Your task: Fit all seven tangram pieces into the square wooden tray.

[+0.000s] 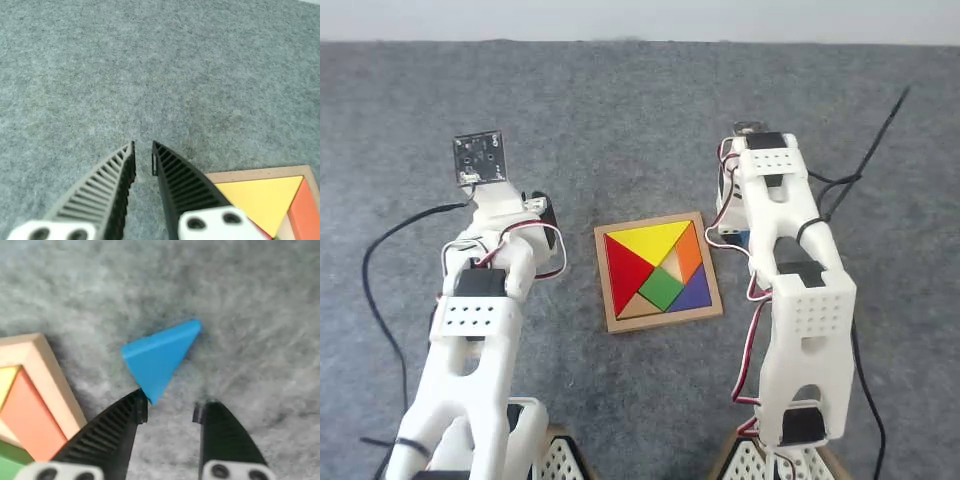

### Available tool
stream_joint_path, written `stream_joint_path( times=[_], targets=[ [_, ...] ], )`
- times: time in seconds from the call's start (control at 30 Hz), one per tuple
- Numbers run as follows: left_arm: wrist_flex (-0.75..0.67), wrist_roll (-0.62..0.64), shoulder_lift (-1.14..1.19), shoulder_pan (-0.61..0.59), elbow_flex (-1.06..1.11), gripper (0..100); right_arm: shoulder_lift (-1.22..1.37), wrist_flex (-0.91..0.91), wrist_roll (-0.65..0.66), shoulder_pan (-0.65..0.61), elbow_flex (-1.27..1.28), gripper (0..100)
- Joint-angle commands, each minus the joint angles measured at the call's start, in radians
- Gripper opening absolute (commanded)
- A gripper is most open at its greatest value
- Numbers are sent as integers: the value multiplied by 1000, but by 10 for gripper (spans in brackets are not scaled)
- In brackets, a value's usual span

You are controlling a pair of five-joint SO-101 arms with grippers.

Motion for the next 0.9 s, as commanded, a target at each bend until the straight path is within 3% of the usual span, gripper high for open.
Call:
stream_joint_path(
  times=[0.0, 0.3, 0.67, 0.87],
  targets=[
    [51, -6, -11, 6, -62, 54, 1, -5, 72, -16, -26, 110],
    [92, -3, -11, 6, -79, 52, -31, 12, 226, -15, -72, 108],
    [163, -3, -11, 54, -110, 52, -47, 27, 288, -21, -100, 113],
    [163, -3, -11, 48, -111, 52, -99, 134, 124, -27, -207, 113]
  ],
)
